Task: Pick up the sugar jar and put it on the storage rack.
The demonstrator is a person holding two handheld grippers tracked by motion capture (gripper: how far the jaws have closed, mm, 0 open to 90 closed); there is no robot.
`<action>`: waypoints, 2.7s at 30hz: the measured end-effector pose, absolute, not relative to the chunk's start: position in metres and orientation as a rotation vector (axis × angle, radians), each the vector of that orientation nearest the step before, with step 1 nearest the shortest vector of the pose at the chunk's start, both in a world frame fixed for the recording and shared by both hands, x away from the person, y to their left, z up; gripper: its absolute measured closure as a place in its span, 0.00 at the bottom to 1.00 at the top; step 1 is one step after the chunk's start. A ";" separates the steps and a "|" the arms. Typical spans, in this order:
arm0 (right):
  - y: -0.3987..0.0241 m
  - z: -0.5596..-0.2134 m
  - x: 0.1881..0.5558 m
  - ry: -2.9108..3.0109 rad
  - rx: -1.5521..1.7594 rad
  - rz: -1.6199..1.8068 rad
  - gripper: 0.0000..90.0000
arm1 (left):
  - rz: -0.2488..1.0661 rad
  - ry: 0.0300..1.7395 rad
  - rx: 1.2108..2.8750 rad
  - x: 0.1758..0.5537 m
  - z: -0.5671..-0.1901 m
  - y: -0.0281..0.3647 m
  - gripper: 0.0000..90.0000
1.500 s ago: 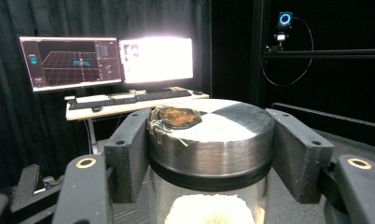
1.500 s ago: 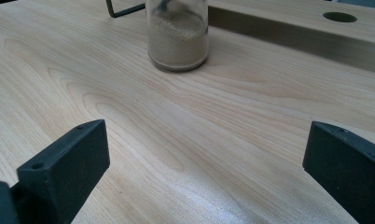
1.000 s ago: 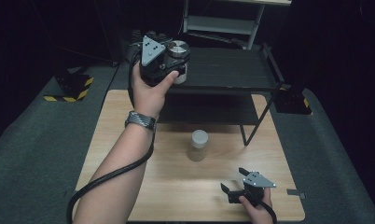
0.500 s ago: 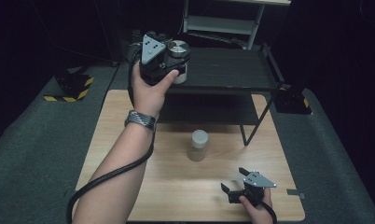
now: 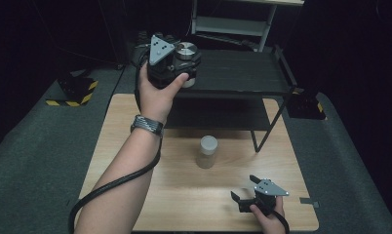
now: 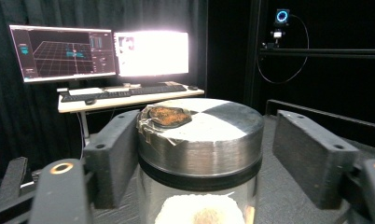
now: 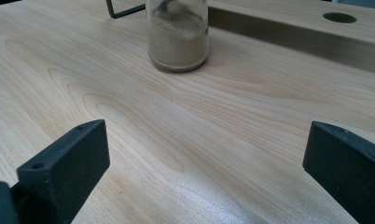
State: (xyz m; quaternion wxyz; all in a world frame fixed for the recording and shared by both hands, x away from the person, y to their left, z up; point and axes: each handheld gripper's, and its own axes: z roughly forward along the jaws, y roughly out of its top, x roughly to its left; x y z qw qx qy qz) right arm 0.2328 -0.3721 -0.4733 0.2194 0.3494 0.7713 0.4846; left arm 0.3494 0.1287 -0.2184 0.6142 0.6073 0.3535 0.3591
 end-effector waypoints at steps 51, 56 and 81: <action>-0.370 -0.472 0.233 2.142 0.959 1.326 0.01 | 0.886 0.770 1.415 0.296 -0.256 0.162 0.01; -0.371 -0.472 0.233 2.142 0.957 1.326 0.01 | 0.872 0.786 1.428 0.288 -0.267 0.165 0.01; -0.370 -0.472 0.234 2.140 0.965 1.326 0.01 | 0.820 0.784 1.570 0.252 -0.331 0.174 0.01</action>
